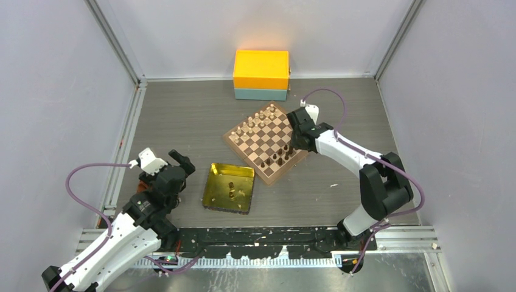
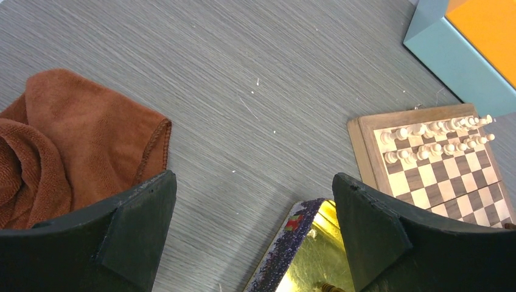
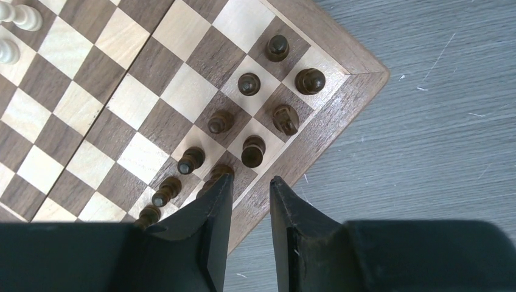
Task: Set up the chess pieces on the board
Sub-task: Pick up the chess piece from the chessboard.
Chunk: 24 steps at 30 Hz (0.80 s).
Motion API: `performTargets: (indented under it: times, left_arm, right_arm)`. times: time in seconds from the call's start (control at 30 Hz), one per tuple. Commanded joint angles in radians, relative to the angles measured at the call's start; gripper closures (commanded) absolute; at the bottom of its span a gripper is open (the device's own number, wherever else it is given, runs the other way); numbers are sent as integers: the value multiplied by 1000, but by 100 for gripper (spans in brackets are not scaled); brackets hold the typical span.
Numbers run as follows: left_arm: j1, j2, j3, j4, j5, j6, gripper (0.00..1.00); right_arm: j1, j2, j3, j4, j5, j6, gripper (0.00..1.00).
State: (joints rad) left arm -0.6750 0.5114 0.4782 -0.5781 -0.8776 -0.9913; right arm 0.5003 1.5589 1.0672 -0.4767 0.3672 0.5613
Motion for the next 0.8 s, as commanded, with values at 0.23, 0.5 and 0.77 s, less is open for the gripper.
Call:
performTargets:
  times: [0.23,0.5,0.77]
  left_arm:
    - [-3,19,2,57,-29,3,0]
    - [-5,27,2,70,-34,13,0]
    - [-4,37,-1,79,-35,14,0]
  right_arm:
    - [-28,46,33,58,-19,21,65]
    - [-35,65,33,78,-27,17,65]
    - [-39,81,38,82,-26,12,65]
